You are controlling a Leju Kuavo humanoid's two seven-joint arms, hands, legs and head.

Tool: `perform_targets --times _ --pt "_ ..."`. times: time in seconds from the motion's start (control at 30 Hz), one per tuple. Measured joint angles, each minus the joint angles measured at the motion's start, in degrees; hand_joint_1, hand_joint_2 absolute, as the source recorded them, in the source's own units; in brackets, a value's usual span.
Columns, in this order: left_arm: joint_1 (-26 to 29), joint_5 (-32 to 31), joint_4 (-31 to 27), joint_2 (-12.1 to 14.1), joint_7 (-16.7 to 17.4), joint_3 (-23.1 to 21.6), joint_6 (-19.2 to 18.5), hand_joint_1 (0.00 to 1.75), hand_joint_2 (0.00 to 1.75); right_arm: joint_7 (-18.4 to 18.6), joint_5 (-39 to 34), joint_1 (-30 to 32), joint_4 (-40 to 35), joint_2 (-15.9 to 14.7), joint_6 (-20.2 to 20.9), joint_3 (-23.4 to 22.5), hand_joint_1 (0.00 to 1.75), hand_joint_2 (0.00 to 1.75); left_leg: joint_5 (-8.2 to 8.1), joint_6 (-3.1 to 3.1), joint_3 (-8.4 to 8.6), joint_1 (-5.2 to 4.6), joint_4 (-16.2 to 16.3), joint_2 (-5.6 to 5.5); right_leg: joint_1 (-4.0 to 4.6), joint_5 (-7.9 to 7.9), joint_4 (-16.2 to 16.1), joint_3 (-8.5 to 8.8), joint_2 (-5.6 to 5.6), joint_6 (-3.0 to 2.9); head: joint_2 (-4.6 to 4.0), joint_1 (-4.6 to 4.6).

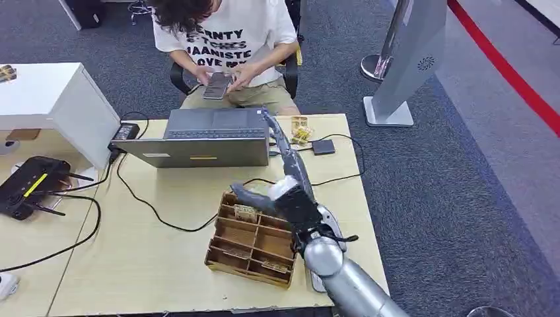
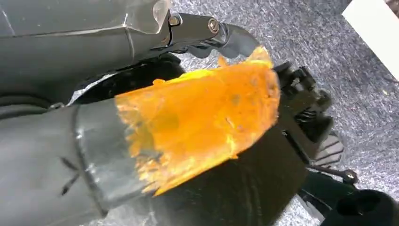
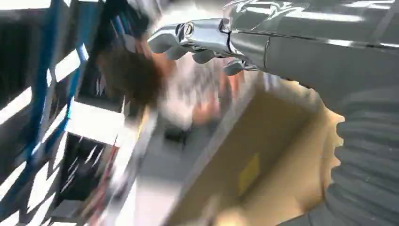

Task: Pass the card to the sensor for recognition and then transmit it.

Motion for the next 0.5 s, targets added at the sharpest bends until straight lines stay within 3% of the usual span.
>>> perform_targets --times 0.1,0.23,0.4,0.5 --pt "0.8 0.5 0.0 0.3 -0.5 0.3 0.3 0.00 0.00 -4.8 -16.0 6.5 -3.5 -2.1 16.8 -2.4 0.00 0.00 -0.02 0.02 -0.02 -0.01 0.0 0.01 0.00 0.00 0.0 -0.01 0.02 0.00 0.00 0.02" --pt "0.9 1.2 0.0 0.5 -0.8 0.8 0.0 0.00 0.00 -10.3 -22.8 12.5 -5.9 -5.3 35.8 -2.9 0.00 0.00 -0.07 0.03 -0.01 -0.01 0.0 0.01 0.00 0.00 0.0 0.00 0.02 0.00 0.00 0.02" --pt "0.9 1.6 0.0 0.5 -0.9 1.1 -0.1 0.00 0.00 -14.2 -23.7 16.3 -7.5 -7.5 46.8 -2.9 0.00 0.00 -0.06 0.03 0.02 0.00 0.0 0.03 0.00 0.00 0.0 0.02 0.03 0.00 0.00 0.02" --pt "0.9 1.6 0.0 0.5 -0.9 1.2 -0.1 0.00 0.00 -15.0 -23.5 16.7 -9.2 -7.9 49.6 -2.9 0.00 0.00 -0.06 0.02 0.03 0.00 0.0 0.04 0.00 0.01 0.0 0.02 0.04 0.00 0.00 0.00"
